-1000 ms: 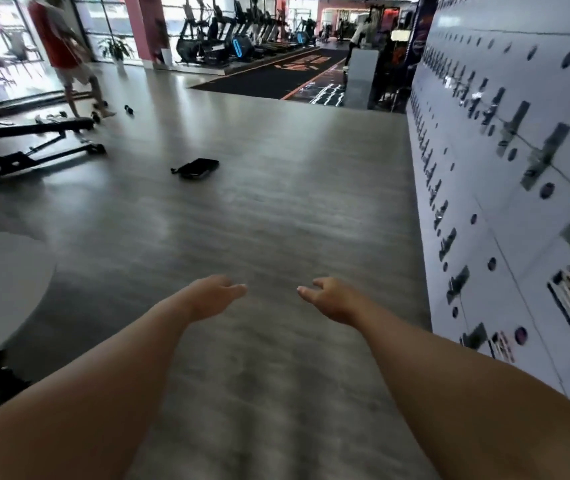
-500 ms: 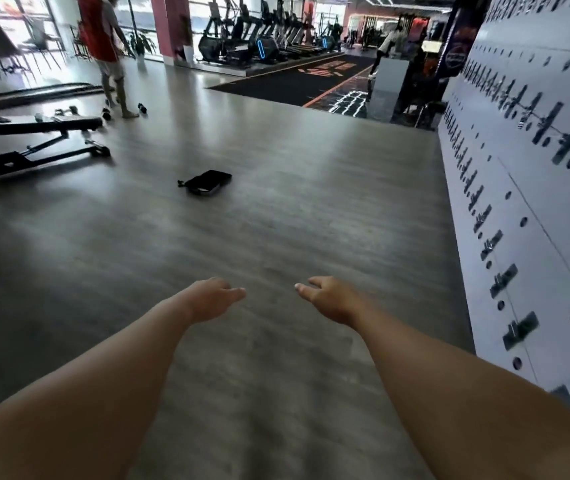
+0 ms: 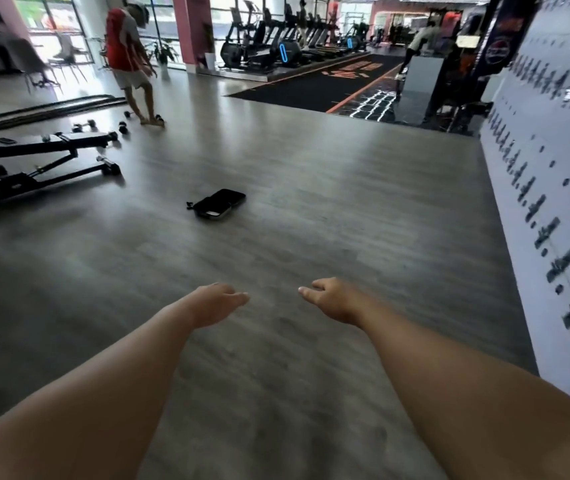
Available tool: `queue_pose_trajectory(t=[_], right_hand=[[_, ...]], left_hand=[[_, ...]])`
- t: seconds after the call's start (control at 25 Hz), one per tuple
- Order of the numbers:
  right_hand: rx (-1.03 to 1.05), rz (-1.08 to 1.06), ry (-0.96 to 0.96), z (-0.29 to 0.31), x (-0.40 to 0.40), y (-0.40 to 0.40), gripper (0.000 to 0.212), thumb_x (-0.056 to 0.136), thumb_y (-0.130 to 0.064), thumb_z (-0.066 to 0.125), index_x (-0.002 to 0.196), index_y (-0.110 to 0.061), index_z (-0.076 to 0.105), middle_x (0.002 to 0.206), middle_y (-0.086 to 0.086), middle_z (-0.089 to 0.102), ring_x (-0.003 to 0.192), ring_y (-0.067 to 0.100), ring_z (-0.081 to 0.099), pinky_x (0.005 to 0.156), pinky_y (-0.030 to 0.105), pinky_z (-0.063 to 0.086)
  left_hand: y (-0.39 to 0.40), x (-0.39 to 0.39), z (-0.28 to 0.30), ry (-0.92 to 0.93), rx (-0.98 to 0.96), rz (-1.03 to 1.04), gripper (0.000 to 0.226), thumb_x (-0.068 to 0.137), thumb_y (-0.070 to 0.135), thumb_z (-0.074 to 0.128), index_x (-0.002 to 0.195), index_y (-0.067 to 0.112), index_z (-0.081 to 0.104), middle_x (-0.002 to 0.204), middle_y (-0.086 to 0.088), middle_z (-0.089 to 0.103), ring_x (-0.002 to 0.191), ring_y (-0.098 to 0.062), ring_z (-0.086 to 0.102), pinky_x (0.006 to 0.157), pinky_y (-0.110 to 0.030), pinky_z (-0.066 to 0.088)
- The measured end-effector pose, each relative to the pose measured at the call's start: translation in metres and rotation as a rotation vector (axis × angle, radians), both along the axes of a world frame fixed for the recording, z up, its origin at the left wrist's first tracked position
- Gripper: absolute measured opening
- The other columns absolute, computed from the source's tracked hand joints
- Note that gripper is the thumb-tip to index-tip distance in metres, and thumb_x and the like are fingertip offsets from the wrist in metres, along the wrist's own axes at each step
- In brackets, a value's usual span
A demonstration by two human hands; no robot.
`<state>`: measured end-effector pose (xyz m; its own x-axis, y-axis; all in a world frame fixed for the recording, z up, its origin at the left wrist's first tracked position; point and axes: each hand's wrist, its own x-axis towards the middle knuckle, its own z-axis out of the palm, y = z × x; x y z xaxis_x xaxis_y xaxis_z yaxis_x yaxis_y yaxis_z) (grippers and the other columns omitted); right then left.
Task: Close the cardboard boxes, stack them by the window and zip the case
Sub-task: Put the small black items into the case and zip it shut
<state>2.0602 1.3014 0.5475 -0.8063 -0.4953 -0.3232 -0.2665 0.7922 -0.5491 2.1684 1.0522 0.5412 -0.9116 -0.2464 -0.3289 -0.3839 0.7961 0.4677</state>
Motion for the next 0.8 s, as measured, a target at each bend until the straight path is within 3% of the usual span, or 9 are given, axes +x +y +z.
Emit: queue_pose_trajectory(t=[0.24,0.8], right_hand=[[-0.002,0.107,0.030,0.001,-0.181,-0.094,0.079,0.093,-0.066,0.051,0.149,-0.010,0.047,0.155,0.009,0.045,0.141,0.026,0.043,0.116,0.037,0.034],[-0.015,0.161,-0.029,-0.006,-0.523,-0.374,0.081,0.092,-0.067,0.052,0.151,-0.013,0.043,0.156,0.007,0.043,0.143,0.025,0.041,0.118,0.039,0.032]], left_hand=[[-0.074,-0.148,0.005,-0.003,0.032,0.090,0.049,0.095,0.059,0.048,0.094,0.014,0.064,0.104,-0.007,0.065,0.103,-0.027,0.058,0.088,-0.035,0.045],[-0.350,-0.480,0.000,-0.024,-0.002,0.179,0.050,0.094,0.062,0.046,0.101,0.016,0.066,0.111,-0.008,0.065,0.109,-0.028,0.058,0.091,-0.035,0.045]])
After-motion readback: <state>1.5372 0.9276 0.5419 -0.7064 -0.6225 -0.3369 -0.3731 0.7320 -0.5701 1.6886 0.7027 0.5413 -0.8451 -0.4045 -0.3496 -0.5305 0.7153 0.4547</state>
